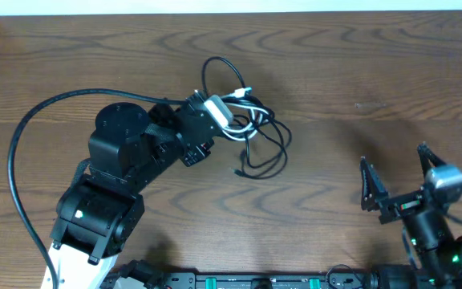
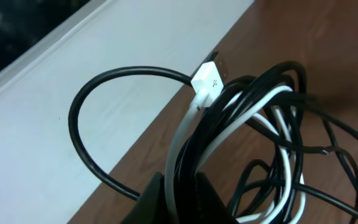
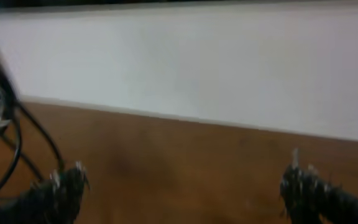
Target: Untangle cables
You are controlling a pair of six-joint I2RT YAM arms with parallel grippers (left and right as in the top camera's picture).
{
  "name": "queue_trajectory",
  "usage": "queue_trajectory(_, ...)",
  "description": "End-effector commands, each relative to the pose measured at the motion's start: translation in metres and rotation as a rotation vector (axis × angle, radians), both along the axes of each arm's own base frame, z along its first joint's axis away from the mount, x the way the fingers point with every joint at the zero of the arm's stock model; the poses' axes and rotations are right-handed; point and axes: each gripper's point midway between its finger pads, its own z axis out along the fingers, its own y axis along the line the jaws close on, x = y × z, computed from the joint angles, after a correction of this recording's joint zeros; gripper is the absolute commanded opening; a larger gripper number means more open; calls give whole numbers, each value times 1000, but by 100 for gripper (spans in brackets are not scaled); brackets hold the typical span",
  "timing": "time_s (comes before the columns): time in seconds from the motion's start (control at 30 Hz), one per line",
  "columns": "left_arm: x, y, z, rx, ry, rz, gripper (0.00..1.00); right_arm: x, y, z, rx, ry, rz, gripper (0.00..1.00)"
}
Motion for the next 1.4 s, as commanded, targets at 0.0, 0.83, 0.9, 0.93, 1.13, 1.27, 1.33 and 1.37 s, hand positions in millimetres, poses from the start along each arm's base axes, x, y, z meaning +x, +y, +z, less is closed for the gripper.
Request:
queue_trajectory(0.0,-20,-16,19,-50,-38,-142,8,-5,33,18,-124,-2,216,99)
queue_trajectory(0.83,-57,-64,10,-167,91,-547,8,-35,107,58,-65,-60,861,99)
queue_trajectory(0.9,-60,-66,10,-174,99,-571,7,-36,107,58,-62,-60,875,97)
queue_trajectory(0.93,-63,-68,10,-182,104,-594,8,-36,108,57,-60,-57,876,94)
queue_trajectory(1.13,-71,-70,12,-201,115,-646,8,-26,108,50,3,28,874,77)
queue_trajectory(1.27,-76,-76,11,-199,119,-670,7,-19,111,43,42,86,891,74)
queue_trajectory(1.33,-81,-80,11,-197,121,-687,8,-18,116,40,48,104,914,74)
queue_trajectory(1.37,-82,-81,11,-196,121,-692,7,-18,119,39,50,109,926,74)
